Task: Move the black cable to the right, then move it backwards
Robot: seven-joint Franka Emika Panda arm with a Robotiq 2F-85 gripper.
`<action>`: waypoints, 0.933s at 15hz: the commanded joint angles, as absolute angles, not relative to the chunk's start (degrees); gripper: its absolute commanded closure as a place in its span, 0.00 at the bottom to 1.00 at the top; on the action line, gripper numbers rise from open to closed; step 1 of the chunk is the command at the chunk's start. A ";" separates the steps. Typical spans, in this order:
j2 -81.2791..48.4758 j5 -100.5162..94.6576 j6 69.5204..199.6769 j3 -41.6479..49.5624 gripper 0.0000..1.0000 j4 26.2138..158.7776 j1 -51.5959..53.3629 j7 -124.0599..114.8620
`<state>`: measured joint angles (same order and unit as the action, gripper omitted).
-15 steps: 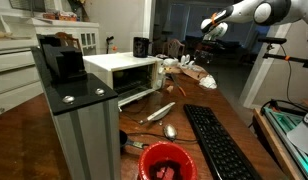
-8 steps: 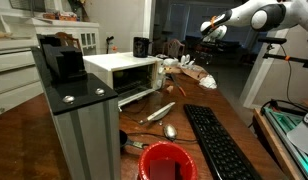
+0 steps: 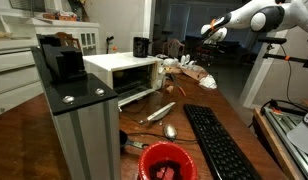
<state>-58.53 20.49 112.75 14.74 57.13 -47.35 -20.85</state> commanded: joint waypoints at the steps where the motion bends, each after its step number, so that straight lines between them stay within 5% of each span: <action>1: -60.50 20.07 115.12 15.23 0.00 56.98 -47.57 -19.79; 2: -60.90 20.45 115.43 15.06 0.01 56.96 -47.72 -19.43; 10: -62.47 21.79 118.65 13.79 0.72 57.23 -48.07 -17.59; 14: -62.07 21.91 119.59 13.51 0.93 57.71 -48.15 -16.95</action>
<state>-62.07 20.90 118.00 14.41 57.25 -47.44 -18.52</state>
